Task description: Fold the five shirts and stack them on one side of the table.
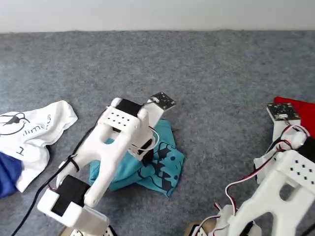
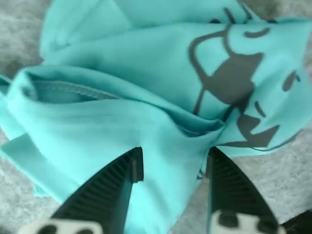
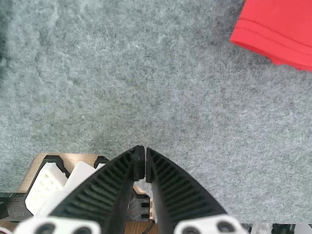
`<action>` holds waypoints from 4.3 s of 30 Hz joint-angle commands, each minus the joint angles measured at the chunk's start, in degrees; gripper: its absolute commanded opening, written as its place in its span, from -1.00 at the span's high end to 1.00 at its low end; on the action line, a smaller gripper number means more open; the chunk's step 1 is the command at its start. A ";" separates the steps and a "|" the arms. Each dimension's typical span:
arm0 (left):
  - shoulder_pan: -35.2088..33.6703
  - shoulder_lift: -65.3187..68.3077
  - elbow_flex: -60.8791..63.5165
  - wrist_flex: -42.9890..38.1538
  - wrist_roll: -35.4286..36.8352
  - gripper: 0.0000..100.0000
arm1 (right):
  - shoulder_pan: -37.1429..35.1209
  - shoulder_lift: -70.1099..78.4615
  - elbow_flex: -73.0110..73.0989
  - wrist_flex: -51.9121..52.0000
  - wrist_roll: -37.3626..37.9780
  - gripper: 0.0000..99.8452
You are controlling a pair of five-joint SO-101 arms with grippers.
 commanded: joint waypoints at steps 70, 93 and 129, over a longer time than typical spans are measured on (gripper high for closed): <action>8.18 -1.05 4.70 -5.10 0.53 0.97 | -0.40 -0.84 0.09 2.15 0.09 0.98; -24.70 -33.14 -18.77 14.42 0.18 0.97 | -3.91 -0.92 -0.44 1.36 0.00 0.98; -54.33 -71.03 31.78 0.35 -12.75 0.97 | -61.41 62.90 -53.10 -18.86 -25.14 0.61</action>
